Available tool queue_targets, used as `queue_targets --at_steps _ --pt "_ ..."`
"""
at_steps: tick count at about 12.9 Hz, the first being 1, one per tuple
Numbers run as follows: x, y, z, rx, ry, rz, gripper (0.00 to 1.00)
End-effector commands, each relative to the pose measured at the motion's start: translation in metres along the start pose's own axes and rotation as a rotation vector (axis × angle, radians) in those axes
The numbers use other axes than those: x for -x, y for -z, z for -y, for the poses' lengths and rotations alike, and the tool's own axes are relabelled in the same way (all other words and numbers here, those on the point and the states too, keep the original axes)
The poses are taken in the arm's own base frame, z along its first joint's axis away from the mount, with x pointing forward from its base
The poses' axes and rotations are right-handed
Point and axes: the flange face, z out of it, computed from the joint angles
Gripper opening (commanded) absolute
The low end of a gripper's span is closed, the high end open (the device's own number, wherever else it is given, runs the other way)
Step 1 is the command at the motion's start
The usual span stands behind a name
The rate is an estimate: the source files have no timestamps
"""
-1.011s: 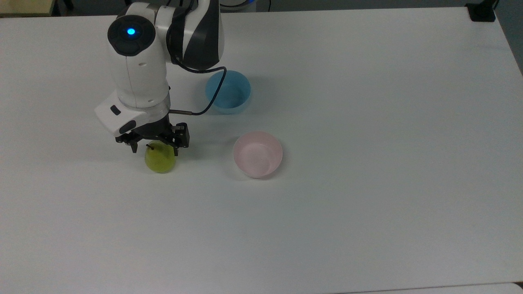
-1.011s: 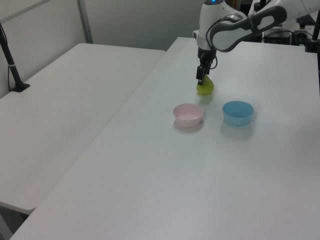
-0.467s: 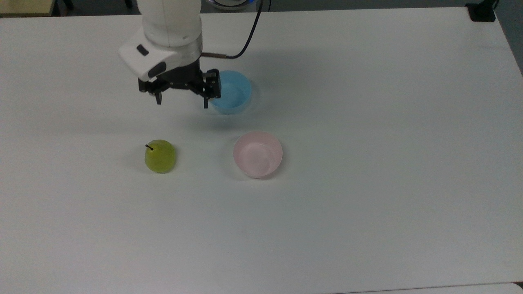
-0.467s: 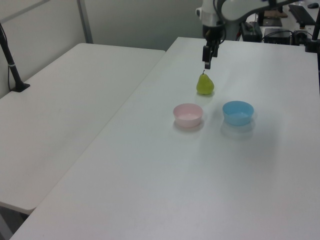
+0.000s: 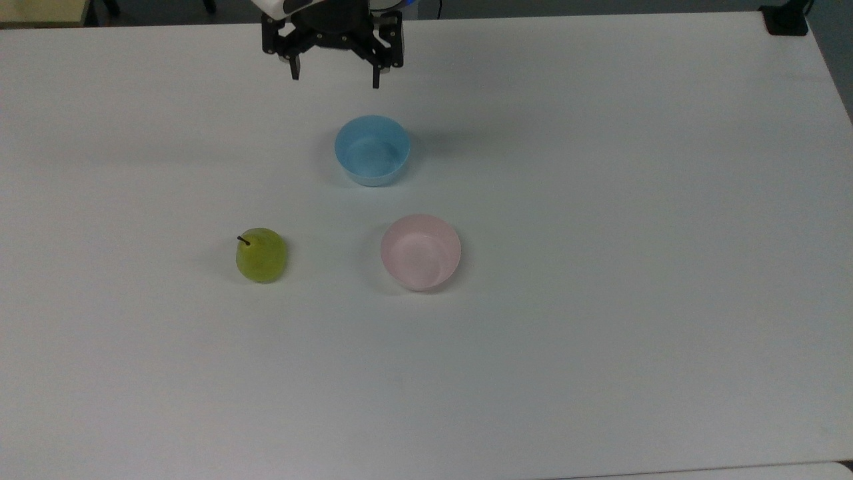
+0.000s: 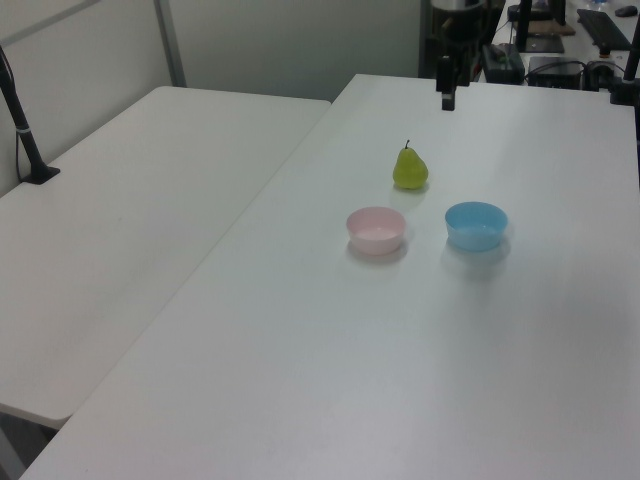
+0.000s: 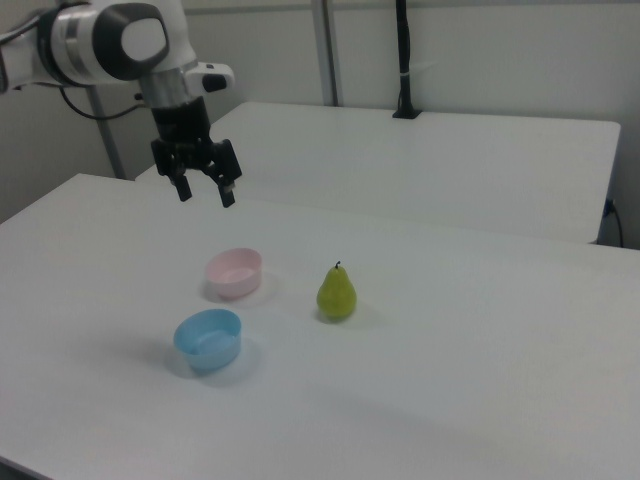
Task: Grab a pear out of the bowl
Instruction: 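Open the gripper, release the pear, and raise the gripper away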
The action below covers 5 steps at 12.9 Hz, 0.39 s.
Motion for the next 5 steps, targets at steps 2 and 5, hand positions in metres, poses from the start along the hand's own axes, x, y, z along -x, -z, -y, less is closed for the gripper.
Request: queue_targets --at_steps 2,5 --pt "0.0311 0.0195 -0.0003 -0.015 -0.01 0.026 1.0" --pt "0.0308 0.0198 -0.0047 -0.016 -0.018 0.025 1.0"
